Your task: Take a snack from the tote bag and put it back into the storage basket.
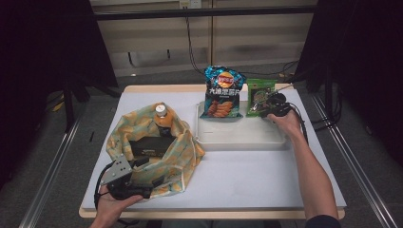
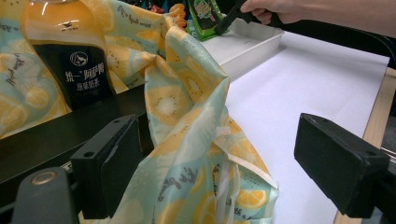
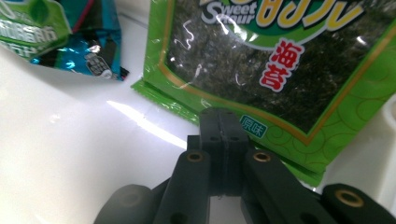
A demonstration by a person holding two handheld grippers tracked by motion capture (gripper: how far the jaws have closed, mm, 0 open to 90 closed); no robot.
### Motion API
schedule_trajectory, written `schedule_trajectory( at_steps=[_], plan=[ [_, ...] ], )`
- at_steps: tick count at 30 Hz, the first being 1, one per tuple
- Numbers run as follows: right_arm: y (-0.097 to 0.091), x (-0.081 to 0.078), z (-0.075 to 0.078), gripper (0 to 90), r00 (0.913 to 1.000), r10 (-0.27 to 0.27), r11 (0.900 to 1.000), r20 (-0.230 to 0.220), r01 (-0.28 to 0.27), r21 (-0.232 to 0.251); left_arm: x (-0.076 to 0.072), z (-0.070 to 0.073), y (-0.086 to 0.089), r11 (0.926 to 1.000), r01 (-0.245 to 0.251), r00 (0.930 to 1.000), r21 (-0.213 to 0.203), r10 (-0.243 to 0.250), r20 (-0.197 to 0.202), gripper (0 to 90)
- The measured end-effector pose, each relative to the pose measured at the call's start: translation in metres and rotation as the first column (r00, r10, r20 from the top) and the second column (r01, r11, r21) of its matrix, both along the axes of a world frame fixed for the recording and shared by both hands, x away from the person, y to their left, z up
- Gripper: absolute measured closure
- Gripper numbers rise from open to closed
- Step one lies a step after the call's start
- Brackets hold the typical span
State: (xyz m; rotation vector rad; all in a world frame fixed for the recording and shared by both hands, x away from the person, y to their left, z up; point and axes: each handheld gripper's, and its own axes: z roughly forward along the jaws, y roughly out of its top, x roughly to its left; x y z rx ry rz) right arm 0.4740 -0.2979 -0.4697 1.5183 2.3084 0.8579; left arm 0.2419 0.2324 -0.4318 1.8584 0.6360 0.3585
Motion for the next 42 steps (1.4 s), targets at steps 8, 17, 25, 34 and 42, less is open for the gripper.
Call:
schedule_trajectory(
  at_steps=[8, 17, 25, 34, 42],
  plan=[
    [-0.008, -0.016, 0.009, 80.3, 0.9983, 0.009, 0.9974, 0.057, -0.013, 0.071, 0.000, 0.002, 0.003, 0.9998, -0.017, 0.9998, 0.006, 0.017, 0.009, 14.6],
    [-0.006, -0.042, 0.020, 70.2, 0.9872, 0.028, 0.9879, 0.157, -0.051, 0.146, -0.001, 0.000, -0.001, 0.9997, -0.018, 0.9998, 0.014, 0.018, -0.003, 14.7],
    [0.002, -0.070, 0.030, 63.7, 0.9686, 0.033, 0.9797, 0.247, -0.081, 0.183, 0.001, -0.001, 0.003, 1.0000, -0.009, 1.0000, 0.000, 0.009, -0.004, 16.6],
    [0.018, -0.106, 0.039, 58.8, 0.9512, 0.067, 0.9655, 0.301, -0.138, 0.221, 0.001, 0.002, 0.006, 0.9999, -0.013, 0.9999, -0.005, 0.013, 0.003, 20.0],
    [0.049, -0.126, 0.044, 55.0, 0.9361, 0.143, 0.9490, 0.321, -0.222, 0.224, 0.003, 0.004, 0.003, 0.9996, -0.025, 0.9997, 0.010, 0.025, 0.003, 26.6]
  ],
)
